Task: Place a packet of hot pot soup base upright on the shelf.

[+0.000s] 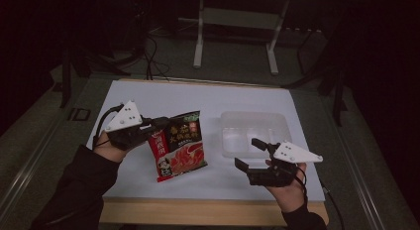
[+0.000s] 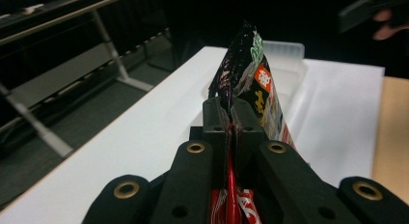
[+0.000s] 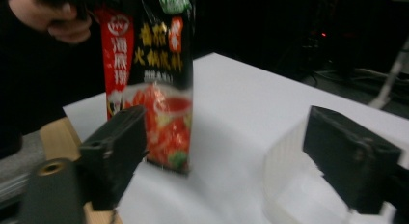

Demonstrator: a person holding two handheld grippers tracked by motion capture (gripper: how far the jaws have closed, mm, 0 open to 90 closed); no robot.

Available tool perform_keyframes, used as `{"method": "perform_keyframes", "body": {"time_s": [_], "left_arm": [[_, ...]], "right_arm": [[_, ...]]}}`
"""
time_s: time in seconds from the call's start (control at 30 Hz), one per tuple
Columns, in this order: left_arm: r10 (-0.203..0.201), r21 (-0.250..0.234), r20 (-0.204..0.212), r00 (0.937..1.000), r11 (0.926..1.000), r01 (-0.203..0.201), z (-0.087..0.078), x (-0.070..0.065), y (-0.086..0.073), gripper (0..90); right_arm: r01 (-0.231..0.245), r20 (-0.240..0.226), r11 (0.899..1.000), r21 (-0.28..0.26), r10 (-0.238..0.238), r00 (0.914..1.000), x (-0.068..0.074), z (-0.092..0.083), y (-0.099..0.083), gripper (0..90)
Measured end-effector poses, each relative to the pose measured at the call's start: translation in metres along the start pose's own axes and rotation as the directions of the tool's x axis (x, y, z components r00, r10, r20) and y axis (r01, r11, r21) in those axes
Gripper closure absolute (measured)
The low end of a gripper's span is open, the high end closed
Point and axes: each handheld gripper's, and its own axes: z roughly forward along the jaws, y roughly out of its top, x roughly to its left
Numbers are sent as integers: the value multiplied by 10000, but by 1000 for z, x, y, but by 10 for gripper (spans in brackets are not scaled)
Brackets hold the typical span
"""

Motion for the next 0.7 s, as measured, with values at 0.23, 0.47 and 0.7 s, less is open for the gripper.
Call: {"method": "perform_keyframes", "body": {"time_s": [0.23,0.47,0.7], "left_arm": [[371,-221,468,9982,9991,-361,3,-11,10,880],[559,-324,843,9949,9981,-533,8,-18,19,881],[660,-564,1171,9909,9966,-597,9,-23,25,879]], "right_arm": [[313,-785,9993,-195,-327,9964,-1,24,35,315],[290,-1350,9994,-163,-310,9904,0,46,47,354],[257,-1739,9996,-112,-273,9844,2,63,54,435]]}}
